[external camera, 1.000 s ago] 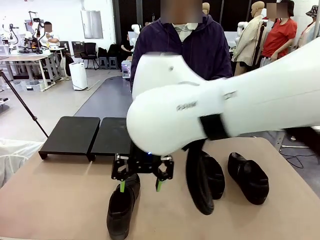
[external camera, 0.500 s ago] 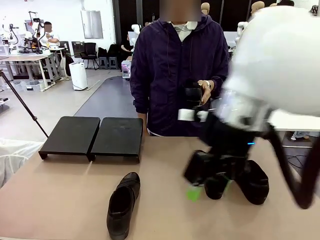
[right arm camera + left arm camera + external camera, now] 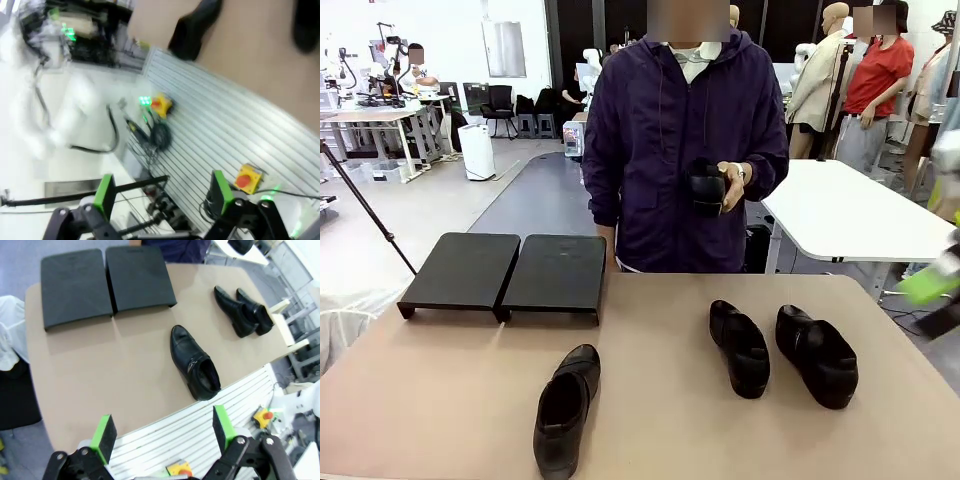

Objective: Organize the shoes by placing them on the stand.
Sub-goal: Pick up one Shoe and place it in the middle of the table, then place the Shoe from the middle of the table onto the Shoes Stand.

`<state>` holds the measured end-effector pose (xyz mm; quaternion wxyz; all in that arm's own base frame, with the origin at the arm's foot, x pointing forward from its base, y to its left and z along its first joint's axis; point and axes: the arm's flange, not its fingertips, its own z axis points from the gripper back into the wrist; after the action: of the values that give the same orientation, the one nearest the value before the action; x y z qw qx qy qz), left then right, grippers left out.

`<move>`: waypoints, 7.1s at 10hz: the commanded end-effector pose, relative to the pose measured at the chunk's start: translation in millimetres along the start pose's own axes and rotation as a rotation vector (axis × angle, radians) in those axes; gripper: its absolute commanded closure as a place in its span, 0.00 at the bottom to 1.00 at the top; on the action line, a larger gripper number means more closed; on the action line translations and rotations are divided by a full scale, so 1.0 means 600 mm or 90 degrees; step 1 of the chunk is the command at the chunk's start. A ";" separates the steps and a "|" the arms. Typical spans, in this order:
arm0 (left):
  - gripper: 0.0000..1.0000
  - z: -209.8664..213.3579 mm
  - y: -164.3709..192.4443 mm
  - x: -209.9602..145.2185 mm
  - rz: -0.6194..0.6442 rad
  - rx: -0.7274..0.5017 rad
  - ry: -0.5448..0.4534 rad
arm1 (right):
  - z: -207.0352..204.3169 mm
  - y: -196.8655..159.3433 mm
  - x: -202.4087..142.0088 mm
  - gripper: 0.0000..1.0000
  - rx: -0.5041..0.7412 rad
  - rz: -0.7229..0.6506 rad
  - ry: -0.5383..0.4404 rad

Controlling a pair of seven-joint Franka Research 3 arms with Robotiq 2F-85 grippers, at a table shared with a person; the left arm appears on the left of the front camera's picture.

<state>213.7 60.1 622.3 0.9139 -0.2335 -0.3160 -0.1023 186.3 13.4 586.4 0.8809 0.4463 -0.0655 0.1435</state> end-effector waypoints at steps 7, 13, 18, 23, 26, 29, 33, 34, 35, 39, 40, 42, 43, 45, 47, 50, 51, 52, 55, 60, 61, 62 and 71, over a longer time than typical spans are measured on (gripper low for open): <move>0.00 0.002 0.000 0.000 -0.007 -0.013 -0.002 | 0.147 -0.120 -0.053 0.00 0.130 -0.123 -0.223; 0.00 0.002 0.000 0.000 -0.007 -0.013 -0.002 | 0.147 -0.120 -0.053 0.00 0.130 -0.123 -0.223; 0.00 0.002 0.000 0.000 -0.007 -0.013 -0.002 | 0.147 -0.120 -0.053 0.00 0.130 -0.123 -0.223; 0.00 -0.192 -0.192 0.116 -0.035 0.017 0.179 | 0.147 -0.120 -0.053 0.00 0.130 -0.123 -0.223; 0.00 -0.434 -0.352 0.109 -0.075 0.076 0.285 | 0.147 -0.120 -0.053 0.00 0.130 -0.123 -0.223; 0.00 -0.467 -0.378 0.089 -0.096 0.089 0.282 | 0.147 -0.120 -0.053 0.00 0.130 -0.123 -0.223; 0.00 -0.557 -0.381 0.039 -0.058 0.113 0.331 | 0.147 -0.120 -0.053 0.00 0.130 -0.123 -0.223; 0.00 -0.574 -0.373 0.023 -0.020 0.134 0.311 | 0.147 -0.120 -0.053 0.00 0.130 -0.123 -0.223; 0.00 -0.580 -0.368 0.012 -0.014 0.144 0.326 | 0.147 -0.120 -0.053 0.00 0.130 -0.123 -0.223; 0.00 -0.637 -0.372 -0.059 -0.031 0.105 0.421 | 0.147 -0.120 -0.053 0.00 0.130 -0.123 -0.223; 0.00 -0.650 -0.372 -0.074 -0.026 0.104 0.444 | 0.147 -0.120 -0.053 0.00 0.130 -0.123 -0.223; 0.00 -0.674 -0.360 -0.104 -0.018 0.113 0.461 | 0.147 -0.120 -0.053 0.00 0.130 -0.123 -0.223; 0.00 -0.694 -0.348 -0.115 -0.010 0.113 0.467 | 0.147 -0.120 -0.053 0.00 0.130 -0.123 -0.223; 0.00 -0.727 -0.337 -0.132 -0.019 0.124 0.458 | 0.147 -0.120 -0.053 0.00 0.130 -0.123 -0.223; 0.00 -0.740 -0.341 -0.136 -0.042 0.127 0.446 | 0.147 -0.120 -0.053 0.00 0.130 -0.123 -0.223; 1.00 -0.739 -0.338 -0.134 -0.043 0.168 0.439 | 0.147 -0.120 -0.053 0.00 0.130 -0.123 -0.223; 1.00 -0.738 -0.337 -0.135 -0.046 0.179 0.433 | 0.147 -0.120 -0.053 0.00 0.130 -0.123 -0.223; 1.00 -0.740 -0.338 -0.133 -0.050 0.193 0.427 | 0.147 -0.120 -0.053 0.00 0.130 -0.123 -0.223; 1.00 -0.739 -0.339 -0.129 -0.048 0.192 0.430 | 0.147 -0.120 -0.053 0.00 0.130 -0.123 -0.223; 1.00 -0.661 -0.335 -0.078 -0.051 0.226 0.400 | 0.147 -0.120 -0.053 0.00 0.130 -0.123 -0.223; 1.00 -0.607 -0.342 -0.053 -0.052 0.219 0.379 | 0.147 -0.120 -0.053 0.00 0.130 -0.123 -0.223; 1.00 -0.538 -0.348 -0.023 -0.045 0.199 0.372 | 0.147 -0.120 -0.053 0.00 0.130 -0.123 -0.223; 1.00 -0.338 -0.336 0.017 -0.021 0.276 0.327 | 0.147 -0.120 -0.053 0.00 0.130 -0.123 -0.223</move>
<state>259.6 -215.6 555.9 0.9913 0.0151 -0.0868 -0.0975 178.6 -103.6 571.0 0.8229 0.5475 -0.1493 -0.0271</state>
